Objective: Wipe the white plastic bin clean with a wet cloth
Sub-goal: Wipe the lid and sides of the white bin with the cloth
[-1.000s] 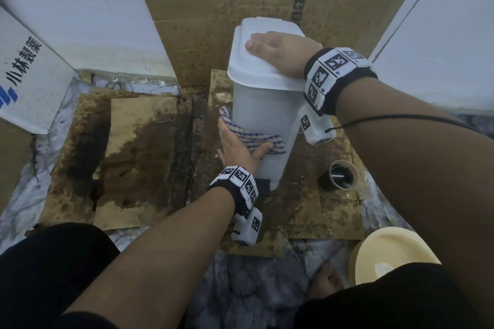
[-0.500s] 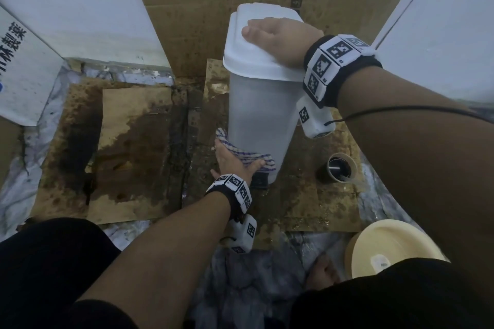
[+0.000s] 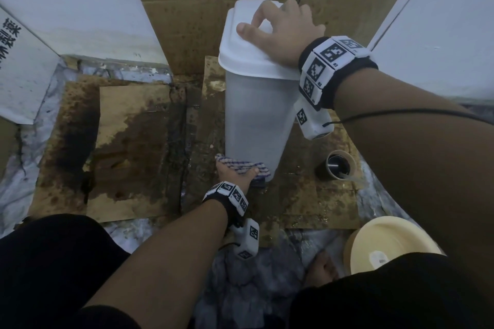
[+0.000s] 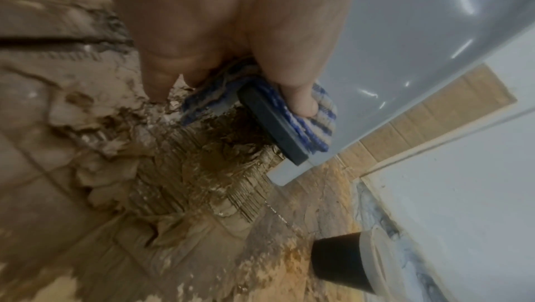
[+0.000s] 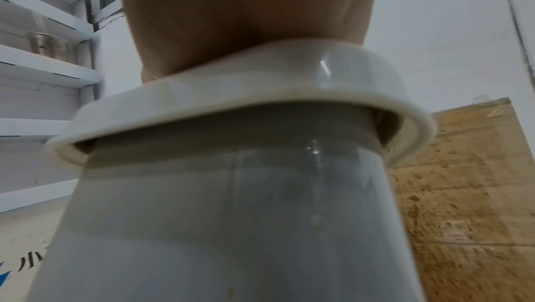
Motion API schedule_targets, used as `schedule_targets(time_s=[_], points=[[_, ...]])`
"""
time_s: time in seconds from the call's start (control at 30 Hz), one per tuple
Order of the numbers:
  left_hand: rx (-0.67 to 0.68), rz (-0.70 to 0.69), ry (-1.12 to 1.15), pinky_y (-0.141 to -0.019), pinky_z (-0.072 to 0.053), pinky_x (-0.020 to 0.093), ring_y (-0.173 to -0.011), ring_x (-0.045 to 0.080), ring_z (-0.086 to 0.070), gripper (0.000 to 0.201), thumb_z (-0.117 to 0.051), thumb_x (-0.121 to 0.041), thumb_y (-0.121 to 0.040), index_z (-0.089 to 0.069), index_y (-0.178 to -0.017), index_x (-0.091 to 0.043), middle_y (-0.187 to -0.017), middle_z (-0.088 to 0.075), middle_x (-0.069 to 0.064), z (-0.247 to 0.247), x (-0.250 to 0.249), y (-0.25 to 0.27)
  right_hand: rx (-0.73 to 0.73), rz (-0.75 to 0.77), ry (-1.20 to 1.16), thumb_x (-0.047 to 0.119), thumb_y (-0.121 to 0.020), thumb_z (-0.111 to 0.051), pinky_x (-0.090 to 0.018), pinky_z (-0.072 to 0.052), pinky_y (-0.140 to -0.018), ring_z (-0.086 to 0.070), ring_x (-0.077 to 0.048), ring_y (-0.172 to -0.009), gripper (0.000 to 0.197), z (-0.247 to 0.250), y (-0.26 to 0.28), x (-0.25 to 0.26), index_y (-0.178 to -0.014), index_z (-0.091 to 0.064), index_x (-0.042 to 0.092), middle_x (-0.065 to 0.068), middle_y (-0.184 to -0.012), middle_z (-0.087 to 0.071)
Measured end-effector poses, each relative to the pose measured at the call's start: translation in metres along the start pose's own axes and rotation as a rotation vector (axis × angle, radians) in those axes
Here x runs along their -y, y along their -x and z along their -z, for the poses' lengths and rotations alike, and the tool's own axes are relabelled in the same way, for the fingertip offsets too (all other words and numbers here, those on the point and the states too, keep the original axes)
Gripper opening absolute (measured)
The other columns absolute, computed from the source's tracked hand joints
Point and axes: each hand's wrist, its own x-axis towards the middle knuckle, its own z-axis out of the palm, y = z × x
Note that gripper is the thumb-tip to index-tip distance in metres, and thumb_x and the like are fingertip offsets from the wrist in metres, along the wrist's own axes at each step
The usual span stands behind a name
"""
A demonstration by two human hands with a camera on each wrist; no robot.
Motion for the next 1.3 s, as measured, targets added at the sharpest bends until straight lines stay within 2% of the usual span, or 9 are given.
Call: schedule_targets(time_s=[0.17,0.33,0.53,0.7,0.77,0.9,1.03,1.13,1.3], points=[[-0.035,0.078,0.031,-0.114,-0.026,0.032,-0.139,0.031,-0.037,0.094,-0.069,-0.02,-0.089,-0.002,-0.154,-0.002,-0.153,-0.034,0.015,0.006,-0.002,0.01,0.011,0.026,-0.05,0.085,-0.076,-0.034,-0.046,-0.04,-0.092,-0.042,-0.027,-0.124,0.062,0.003,-0.002,0.004,-0.106,-0.059,0.037,-0.001,-0.121,-0.056],[-0.01,0.166,0.079,-0.102,-0.04,0.033,-0.124,0.035,-0.053,0.039,-0.063,-0.008,-0.092,-0.05,-0.128,0.002,-0.136,-0.054,0.019,0.017,-0.006,0.013,0.082,0.072,-0.019,0.082,-0.081,-0.035,-0.034,-0.036,-0.09,-0.052,-0.021,-0.12,0.066,0.011,-0.002,0.006,-0.118,-0.061,0.034,0.001,-0.129,-0.06],[-0.135,0.194,0.043,-0.096,-0.047,0.037,-0.115,0.037,-0.059,0.036,-0.059,-0.019,-0.095,-0.059,-0.124,0.002,-0.124,-0.062,0.022,0.032,0.011,0.023,0.306,0.046,-0.09,0.044,-0.09,-0.049,-0.038,-0.016,-0.114,-0.022,-0.023,-0.146,0.058,0.022,0.003,-0.004,-0.146,-0.038,0.04,0.005,-0.16,-0.025],[-0.341,-0.074,0.296,-0.098,-0.043,0.024,-0.117,0.022,-0.055,0.051,-0.058,-0.011,-0.095,-0.042,-0.144,-0.009,-0.127,-0.054,-0.002,0.015,-0.014,0.054,0.293,0.041,-0.218,0.046,-0.086,-0.063,-0.034,-0.026,-0.106,-0.032,-0.021,-0.139,0.062,0.023,0.004,-0.019,-0.143,-0.042,0.036,0.003,-0.155,-0.032],[-0.32,-0.201,0.341,-0.101,-0.038,0.022,-0.122,0.013,-0.049,0.062,-0.055,-0.018,-0.098,-0.026,-0.153,-0.021,-0.126,-0.046,-0.012,0.004,-0.035,0.077,0.233,0.026,-0.247,0.056,-0.082,-0.066,-0.035,-0.033,-0.095,-0.041,-0.023,-0.128,0.06,0.018,0.007,-0.024,-0.134,-0.046,0.036,-0.001,-0.148,-0.037],[-0.226,-0.478,0.342,-0.091,-0.031,-0.004,-0.124,-0.005,-0.035,0.067,-0.046,-0.027,-0.101,-0.007,-0.155,-0.027,-0.138,-0.027,-0.027,-0.02,-0.077,0.107,0.173,0.037,-0.286,0.067,-0.081,-0.06,-0.041,-0.032,-0.105,-0.036,-0.029,-0.132,0.064,0.006,0.011,-0.02,-0.133,-0.045,0.033,-0.007,-0.147,-0.025],[-0.247,-0.716,0.144,-0.122,-0.014,0.042,-0.151,0.014,-0.003,0.078,-0.04,-0.055,-0.095,0.011,-0.152,-0.039,-0.163,0.007,-0.008,-0.035,-0.1,0.096,0.172,0.077,-0.238,0.068,-0.082,-0.056,-0.037,-0.035,-0.1,-0.039,-0.028,-0.129,0.069,0.005,0.008,-0.012,-0.138,-0.043,0.029,-0.009,-0.145,-0.032],[-0.318,-0.64,-0.064,-0.121,0.003,0.046,-0.149,0.021,0.015,0.093,-0.029,-0.072,-0.086,0.019,-0.152,-0.027,-0.159,0.028,0.003,-0.042,-0.115,0.082,0.178,0.119,-0.233,0.067,-0.083,-0.056,-0.032,-0.034,-0.091,-0.04,-0.023,-0.129,0.069,0.003,0.005,-0.011,-0.139,-0.043,0.027,-0.006,-0.145,-0.036],[-0.463,-0.58,-0.151,-0.12,0.0,0.052,-0.149,0.03,0.014,0.115,-0.042,-0.076,-0.077,0.016,-0.152,-0.011,-0.16,0.021,0.017,-0.048,-0.134,0.072,0.175,0.113,-0.222,0.069,-0.084,-0.053,-0.036,-0.035,-0.095,-0.042,-0.025,-0.128,0.07,-0.001,-0.002,-0.01,-0.138,-0.042,0.025,-0.008,-0.144,-0.04]])
